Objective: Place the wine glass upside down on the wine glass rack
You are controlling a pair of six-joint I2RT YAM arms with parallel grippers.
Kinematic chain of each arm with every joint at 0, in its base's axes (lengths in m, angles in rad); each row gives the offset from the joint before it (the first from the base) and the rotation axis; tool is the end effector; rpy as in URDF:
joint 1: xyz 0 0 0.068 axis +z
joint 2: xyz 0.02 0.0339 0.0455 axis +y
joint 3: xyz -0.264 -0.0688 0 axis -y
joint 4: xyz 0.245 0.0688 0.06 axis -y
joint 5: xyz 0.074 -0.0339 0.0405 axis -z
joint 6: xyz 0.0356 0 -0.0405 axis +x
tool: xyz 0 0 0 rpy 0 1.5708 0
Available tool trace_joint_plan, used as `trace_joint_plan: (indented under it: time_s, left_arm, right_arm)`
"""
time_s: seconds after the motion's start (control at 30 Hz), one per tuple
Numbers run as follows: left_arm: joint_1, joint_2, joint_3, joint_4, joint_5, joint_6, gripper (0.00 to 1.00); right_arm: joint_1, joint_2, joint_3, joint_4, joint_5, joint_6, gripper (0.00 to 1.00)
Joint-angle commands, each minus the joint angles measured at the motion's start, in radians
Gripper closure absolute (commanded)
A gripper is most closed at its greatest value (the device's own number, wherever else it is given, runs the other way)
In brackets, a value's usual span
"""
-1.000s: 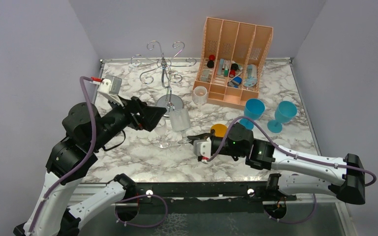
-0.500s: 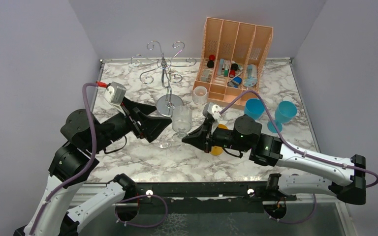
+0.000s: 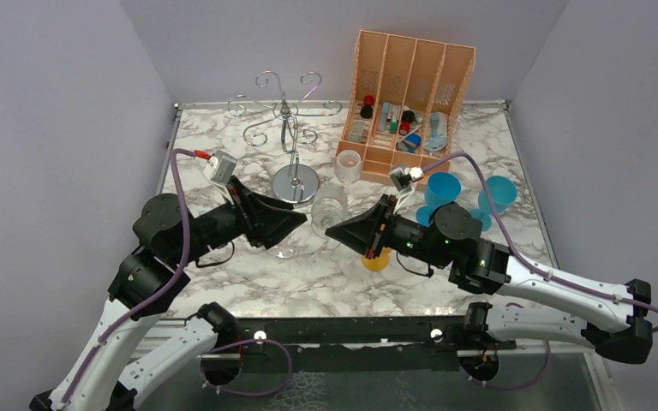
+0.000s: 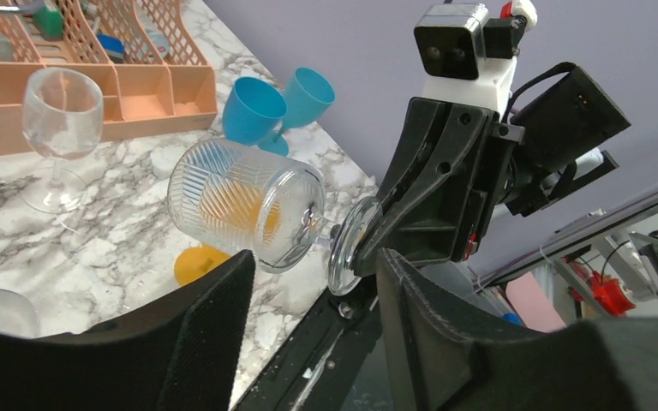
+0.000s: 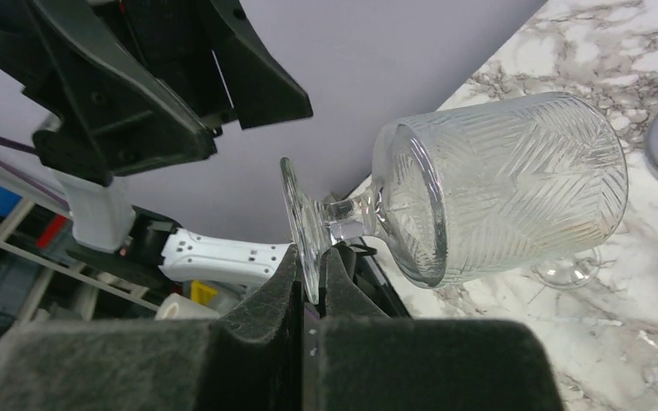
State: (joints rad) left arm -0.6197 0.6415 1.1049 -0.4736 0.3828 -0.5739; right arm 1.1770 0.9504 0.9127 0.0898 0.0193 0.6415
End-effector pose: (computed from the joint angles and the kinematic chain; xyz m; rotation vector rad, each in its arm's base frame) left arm 0.0801 -0.0735 0.4336 0.3630 1.6830 -1.2116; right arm 0.0862 0.2057 0.3847 -0.4335 1.6455 1.4043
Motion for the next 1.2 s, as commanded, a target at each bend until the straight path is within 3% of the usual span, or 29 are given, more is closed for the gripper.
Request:
trace_joint_plan:
  time_s: [0.0,0.07,0.4,0.67,0.9,1.1,1.17]
  left_arm:
    - [-0.003,-0.004,-0.044,0.098,0.089,-0.090,0.47]
    - [-0.003,-0.006,-0.067,0.132,0.110,-0.122,0.52]
    - [-0.004,-0.003,-0.138,0.204,0.136,-0.188,0.52]
    - [-0.003,0.014,-0.148,0.205,0.161,-0.170,0.68]
    - [-0.003,0.016,-0.163,0.205,0.184,-0.161,1.00]
    - [-0.003,0.003,-0.160,0.203,0.153,-0.125,1.00]
    - [-0.004,-0.007,-0.163,0.204,0.138,-0.123,1.00]
  right_arm:
    - [0.007,-0.029,-0.022,0.132,0.063,0.138,0.99]
    - [0.007,-0.027,-0.033,0.158,0.075,0.155,0.99]
    - [0.006,0.032,0.002,0.192,0.024,0.176,0.99]
    - [0.007,0.054,0.000,0.209,0.024,0.179,0.99]
    - [0.006,0.063,-0.004,0.211,0.023,0.187,0.99]
    - [0.006,0.049,-0.027,0.204,0.050,0.187,0.99]
    - [0.006,0.035,-0.038,0.196,0.067,0.191,0.90]
